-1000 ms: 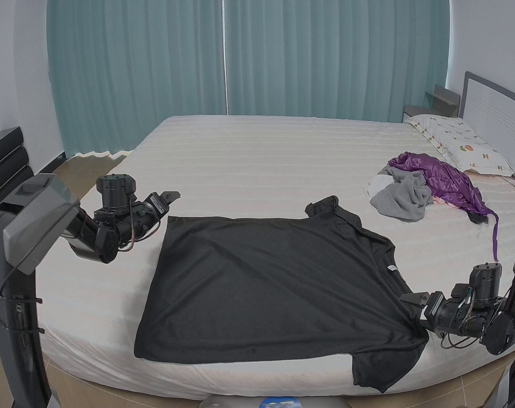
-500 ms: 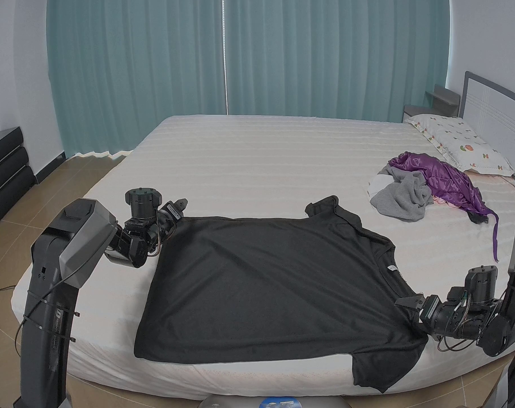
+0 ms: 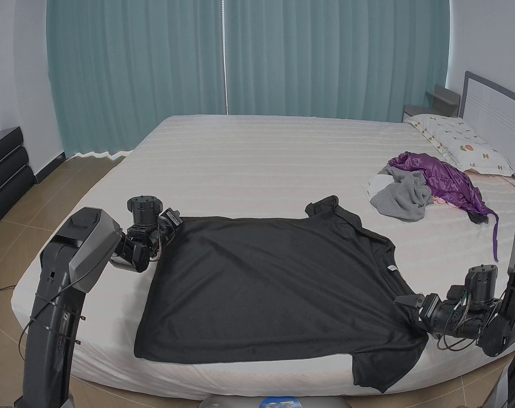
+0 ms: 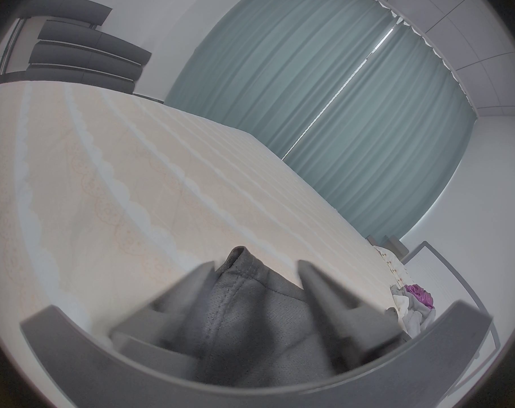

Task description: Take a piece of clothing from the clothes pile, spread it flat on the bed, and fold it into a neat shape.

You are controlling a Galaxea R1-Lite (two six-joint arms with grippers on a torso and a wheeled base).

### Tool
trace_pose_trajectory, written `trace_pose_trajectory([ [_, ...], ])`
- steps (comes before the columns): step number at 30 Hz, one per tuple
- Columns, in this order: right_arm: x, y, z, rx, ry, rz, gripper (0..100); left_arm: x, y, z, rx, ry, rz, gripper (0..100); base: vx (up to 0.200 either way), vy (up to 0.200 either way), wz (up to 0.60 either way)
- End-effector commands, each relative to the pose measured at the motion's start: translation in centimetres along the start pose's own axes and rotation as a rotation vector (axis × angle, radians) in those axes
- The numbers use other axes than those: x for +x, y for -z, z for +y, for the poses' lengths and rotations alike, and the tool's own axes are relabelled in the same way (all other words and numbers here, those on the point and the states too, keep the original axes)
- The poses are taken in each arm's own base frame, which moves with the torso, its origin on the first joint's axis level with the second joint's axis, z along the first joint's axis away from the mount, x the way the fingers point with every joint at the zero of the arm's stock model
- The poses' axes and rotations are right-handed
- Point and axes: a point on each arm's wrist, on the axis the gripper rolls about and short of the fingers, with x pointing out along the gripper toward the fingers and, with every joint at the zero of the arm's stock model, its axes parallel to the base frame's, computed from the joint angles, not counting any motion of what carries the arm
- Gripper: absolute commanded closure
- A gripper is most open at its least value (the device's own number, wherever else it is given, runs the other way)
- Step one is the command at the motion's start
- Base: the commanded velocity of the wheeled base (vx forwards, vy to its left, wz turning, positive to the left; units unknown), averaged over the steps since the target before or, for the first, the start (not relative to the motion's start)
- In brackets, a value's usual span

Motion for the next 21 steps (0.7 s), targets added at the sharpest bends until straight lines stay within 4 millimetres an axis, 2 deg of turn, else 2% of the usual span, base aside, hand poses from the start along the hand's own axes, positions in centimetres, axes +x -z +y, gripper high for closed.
trace_pose_trajectory([
  [1, 0.2, -0.6, 0.5, -0.024, -0.048, -0.053, 0, 0.1, 0.1, 0.1, -0.002, -0.001, -0.002, 100, 0.000, 0.000, 0.00],
  [6, 1.9, -1.3, 1.3, -0.063, -0.093, -0.117, 0, 0.1, -0.7, 0.0, -0.011, 0.000, -0.036, 100, 0.000, 0.000, 0.00],
  [7, 3.6, -2.1, 1.7, -0.084, -0.087, -0.183, 0, 0.1, -1.3, 0.0, -0.016, -0.007, -0.051, 100, 0.000, 0.000, 0.00],
  [11, 6.0, -4.8, 3.4, -0.170, -0.072, -0.337, 0, -0.1, -2.7, 0.6, -0.031, -0.028, -0.086, 100, 0.000, 0.000, 0.00],
  [12, 6.0, -4.8, 3.4, -0.174, -0.072, -0.336, 0, -0.1, -2.8, 0.6, -0.031, -0.027, -0.087, 100, 0.000, 0.000, 0.00],
  [14, 7.8, -6.7, 4.9, -0.209, -0.086, -0.370, 0, -0.1, -3.2, 0.8, -0.034, -0.031, -0.100, 100, 0.000, 0.000, 0.00],
  [18, 10.2, -8.6, 6.9, -0.221, -0.090, -0.369, 0, -0.4, -3.9, 0.4, -0.064, -0.023, -0.112, 100, 0.000, 0.000, 0.00],
  [21, 13.2, -9.8, 8.5, -0.226, -0.040, -0.338, 0, -0.6, -4.5, 0.4, -0.082, -0.026, -0.126, 100, 0.000, 0.000, 0.00],
])
